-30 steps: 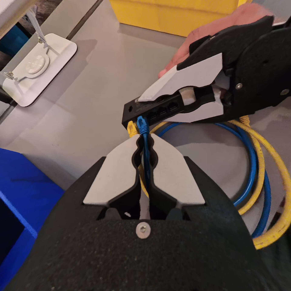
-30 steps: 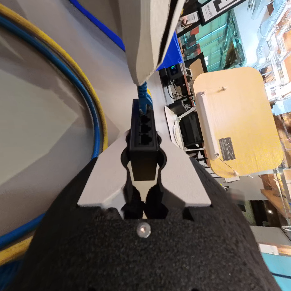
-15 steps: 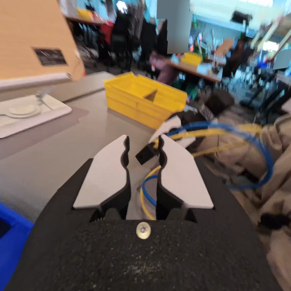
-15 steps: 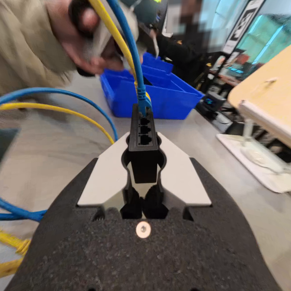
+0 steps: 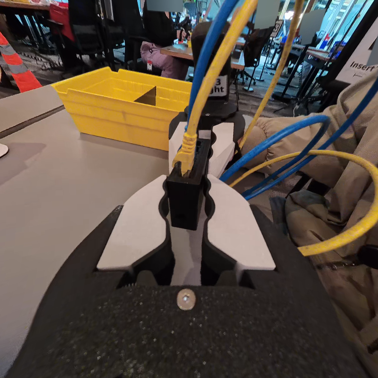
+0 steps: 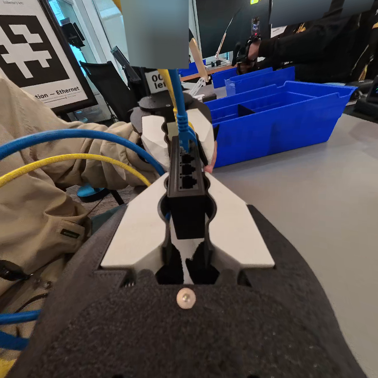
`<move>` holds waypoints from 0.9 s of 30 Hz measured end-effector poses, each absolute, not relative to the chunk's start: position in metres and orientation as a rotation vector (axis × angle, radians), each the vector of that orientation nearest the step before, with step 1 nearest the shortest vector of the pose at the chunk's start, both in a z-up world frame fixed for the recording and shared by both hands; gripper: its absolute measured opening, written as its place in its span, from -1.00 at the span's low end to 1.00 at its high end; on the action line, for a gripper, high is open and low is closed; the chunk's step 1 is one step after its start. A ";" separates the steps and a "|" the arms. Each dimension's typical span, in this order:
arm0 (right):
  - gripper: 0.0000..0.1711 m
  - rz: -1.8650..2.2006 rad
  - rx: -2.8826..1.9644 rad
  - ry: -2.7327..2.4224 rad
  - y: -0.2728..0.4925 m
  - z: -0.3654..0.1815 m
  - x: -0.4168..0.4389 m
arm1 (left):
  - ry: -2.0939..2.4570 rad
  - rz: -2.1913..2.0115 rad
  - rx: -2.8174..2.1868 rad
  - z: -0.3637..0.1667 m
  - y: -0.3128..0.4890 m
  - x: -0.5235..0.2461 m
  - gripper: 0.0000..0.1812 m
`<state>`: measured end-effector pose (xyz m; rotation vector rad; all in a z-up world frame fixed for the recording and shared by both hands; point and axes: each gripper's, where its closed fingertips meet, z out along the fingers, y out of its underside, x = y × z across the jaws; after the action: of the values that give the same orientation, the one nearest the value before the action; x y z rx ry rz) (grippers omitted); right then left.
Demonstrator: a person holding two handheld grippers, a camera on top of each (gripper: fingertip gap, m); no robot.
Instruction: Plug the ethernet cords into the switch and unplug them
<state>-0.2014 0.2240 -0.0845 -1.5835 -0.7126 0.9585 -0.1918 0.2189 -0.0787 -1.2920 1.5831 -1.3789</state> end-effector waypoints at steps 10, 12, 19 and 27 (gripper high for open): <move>-0.54 0.763 -1.630 -0.826 0.227 -0.066 -0.188 | 1.695 -1.087 -1.195 -0.083 0.241 -0.215 -0.69; -0.50 0.635 -1.664 -0.923 0.232 -0.076 -0.195 | 1.710 -1.068 -1.168 -0.082 0.239 -0.215 -0.70; -0.70 0.601 -1.645 -1.037 0.238 -0.097 -0.210 | 1.692 -1.104 -1.111 -0.086 0.234 -0.214 -0.68; -0.60 0.533 -1.721 -0.955 0.253 -0.092 -0.201 | 1.694 -0.917 -1.070 -0.089 0.251 -0.205 -0.67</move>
<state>-0.2009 0.2535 -0.0923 -1.7212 -0.9550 0.5335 -0.2047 0.2514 -0.0887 -1.0697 1.6943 -0.9167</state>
